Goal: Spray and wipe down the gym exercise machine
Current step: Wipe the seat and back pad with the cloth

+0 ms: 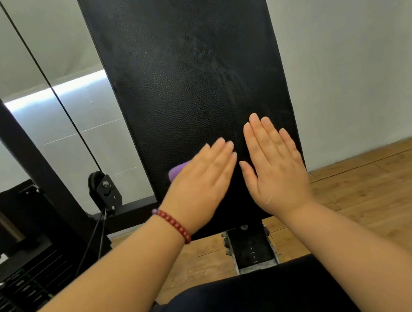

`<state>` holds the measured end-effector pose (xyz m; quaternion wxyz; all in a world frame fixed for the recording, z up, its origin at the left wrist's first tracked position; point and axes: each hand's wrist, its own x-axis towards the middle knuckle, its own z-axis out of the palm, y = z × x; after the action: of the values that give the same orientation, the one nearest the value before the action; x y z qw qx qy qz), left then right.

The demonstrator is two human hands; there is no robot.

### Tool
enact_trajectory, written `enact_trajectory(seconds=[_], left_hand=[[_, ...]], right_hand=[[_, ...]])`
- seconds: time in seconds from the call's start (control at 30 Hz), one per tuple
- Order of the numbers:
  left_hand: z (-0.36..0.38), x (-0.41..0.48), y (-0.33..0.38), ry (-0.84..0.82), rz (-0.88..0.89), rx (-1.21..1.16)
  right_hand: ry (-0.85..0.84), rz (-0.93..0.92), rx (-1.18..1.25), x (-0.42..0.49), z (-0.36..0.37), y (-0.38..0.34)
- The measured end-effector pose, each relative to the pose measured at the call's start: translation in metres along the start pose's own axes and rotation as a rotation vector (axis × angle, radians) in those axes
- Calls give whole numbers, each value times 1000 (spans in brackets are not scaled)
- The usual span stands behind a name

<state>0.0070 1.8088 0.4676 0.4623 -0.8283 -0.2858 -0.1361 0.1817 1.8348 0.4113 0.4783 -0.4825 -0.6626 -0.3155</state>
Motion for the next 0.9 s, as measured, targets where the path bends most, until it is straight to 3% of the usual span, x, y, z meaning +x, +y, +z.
enact_trajectory(seconds=[0.23, 0.4, 0.57, 0.77, 0.9], left_hand=[[-8, -30, 7, -99, 171, -69], [-14, 7, -6, -3, -22, -57], [-2, -15, 20, -120, 26, 21], [-9, -28, 18, -171, 124, -84], [-24, -9, 0, -131, 20, -149]], right_hand=[[-41, 0, 15, -11, -2, 1], [-45, 13, 13, -13, 0, 1], [-31, -2, 42, -13, -1, 2], [-67, -8, 53, -15, -5, 3], [-102, 28, 72, -18, -9, 0]])
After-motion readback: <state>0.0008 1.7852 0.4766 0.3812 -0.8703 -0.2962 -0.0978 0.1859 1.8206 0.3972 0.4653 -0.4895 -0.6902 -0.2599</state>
